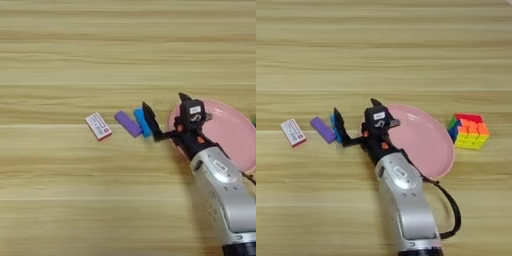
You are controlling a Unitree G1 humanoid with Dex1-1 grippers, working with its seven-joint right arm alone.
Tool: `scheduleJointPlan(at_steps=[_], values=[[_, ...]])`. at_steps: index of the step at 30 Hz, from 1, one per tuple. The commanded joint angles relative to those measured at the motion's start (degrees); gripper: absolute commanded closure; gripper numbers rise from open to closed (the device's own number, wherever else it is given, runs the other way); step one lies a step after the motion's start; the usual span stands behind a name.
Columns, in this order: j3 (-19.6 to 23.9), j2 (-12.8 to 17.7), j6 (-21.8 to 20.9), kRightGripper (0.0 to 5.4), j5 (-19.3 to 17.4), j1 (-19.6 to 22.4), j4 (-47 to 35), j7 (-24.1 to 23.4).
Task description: Move the objects on the table
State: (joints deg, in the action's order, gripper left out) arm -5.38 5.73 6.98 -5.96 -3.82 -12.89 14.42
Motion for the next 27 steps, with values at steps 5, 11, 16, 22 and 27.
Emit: scheduleJointPlan(at_steps=[5,11,16,22,27], values=[[-7.5,-3.2,-2.8,0.03,3.1,3.6,-0.8,0.2],[-11.1,-5.3,-4.7,0.03,4.7,4.8,3.6,0.5],[-12.6,-6.2,-7.9,0.03,5.8,6.6,9.7,1.1],[-14.0,-7.4,-12.1,0.03,7.6,9.0,17.8,0.9],[-14.7,-8.4,-14.1,0.03,8.0,10.0,21.6,1.1]])
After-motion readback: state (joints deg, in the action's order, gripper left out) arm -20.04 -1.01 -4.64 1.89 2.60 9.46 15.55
